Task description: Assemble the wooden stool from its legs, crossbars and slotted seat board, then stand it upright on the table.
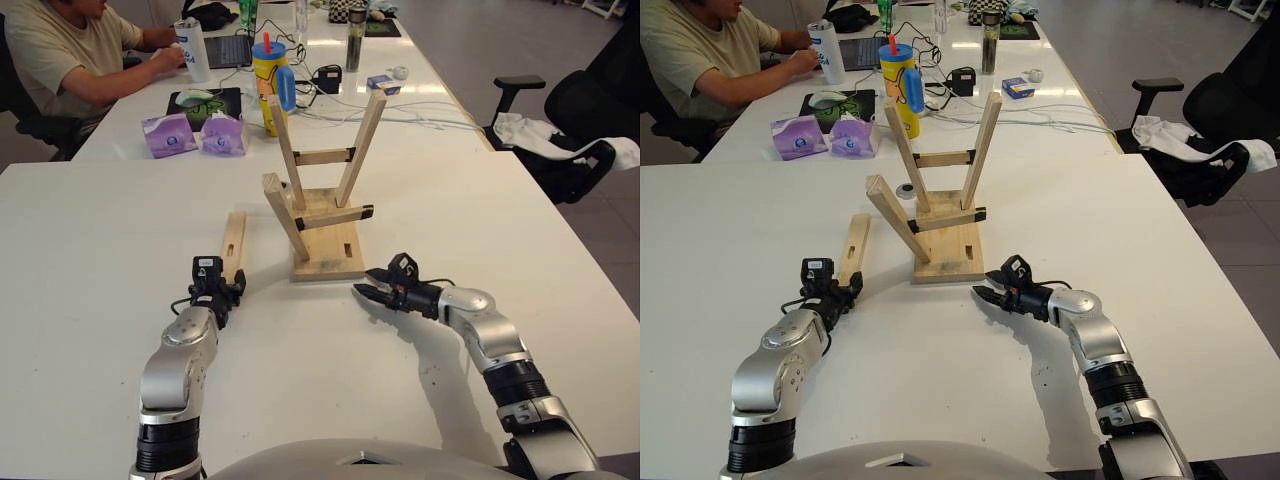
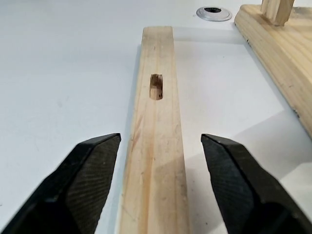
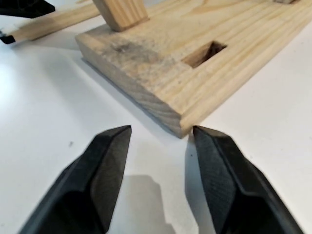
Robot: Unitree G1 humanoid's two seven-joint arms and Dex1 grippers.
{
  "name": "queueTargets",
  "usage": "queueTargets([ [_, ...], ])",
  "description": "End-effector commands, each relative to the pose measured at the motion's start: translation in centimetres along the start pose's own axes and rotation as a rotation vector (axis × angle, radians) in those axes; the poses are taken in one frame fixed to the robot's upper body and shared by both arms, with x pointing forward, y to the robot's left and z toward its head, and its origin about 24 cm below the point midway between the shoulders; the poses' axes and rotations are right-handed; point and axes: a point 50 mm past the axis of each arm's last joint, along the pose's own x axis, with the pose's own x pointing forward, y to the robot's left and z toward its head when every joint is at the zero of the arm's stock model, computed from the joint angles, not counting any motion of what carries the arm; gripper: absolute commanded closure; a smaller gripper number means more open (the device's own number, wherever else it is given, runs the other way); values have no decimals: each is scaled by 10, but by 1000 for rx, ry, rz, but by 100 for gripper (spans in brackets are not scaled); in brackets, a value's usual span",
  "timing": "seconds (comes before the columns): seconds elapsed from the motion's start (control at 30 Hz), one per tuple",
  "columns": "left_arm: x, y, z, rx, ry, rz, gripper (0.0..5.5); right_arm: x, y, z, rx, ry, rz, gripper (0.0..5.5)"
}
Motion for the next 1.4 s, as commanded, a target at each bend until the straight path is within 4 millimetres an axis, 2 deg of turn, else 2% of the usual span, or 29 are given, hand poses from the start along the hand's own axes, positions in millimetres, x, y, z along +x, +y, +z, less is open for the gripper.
queueTargets([
  [0.03,2,4,-6,31,20,10,244,10,0,2,-33,4,14,315],
  [0.17,4,4,-9,56,37,-7,244,17,6,4,-59,-8,64,315],
  [0.3,5,5,-15,63,60,-11,244,21,22,4,-82,-18,145,315],
  [0.43,6,12,-19,67,78,-1,296,23,31,1,-74,-14,148,315],
  [0.53,8,20,-21,72,82,14,339,17,27,-1,-50,-10,97,315],
  [0.77,10,27,-12,39,23,35,341,0,7,11,24,-71,-50,315],
  [0.9,13,38,18,6,-146,99,341,-6,-7,21,102,-153,-144,315],
  [1.0,10,45,57,2,-336,131,341,-10,-21,26,120,-184,-240,315],
  [1.1,6,38,93,66,-502,57,341,-14,-33,29,150,-203,-319,315],
  [1.2,-7,37,130,120,-667,18,341,-18,-41,35,120,-212,-367,315],
  [1.3,-26,32,170,117,-841,-86,341,-22,-49,45,88,-249,-377,315],
  [1.37,-41,18,192,107,-933,-240,341,-26,-53,54,127,-274,-343,296],
  [1.4,-45,6,197,96,-942,-369,341,-29,-55,62,159,-304,-329,290],
])
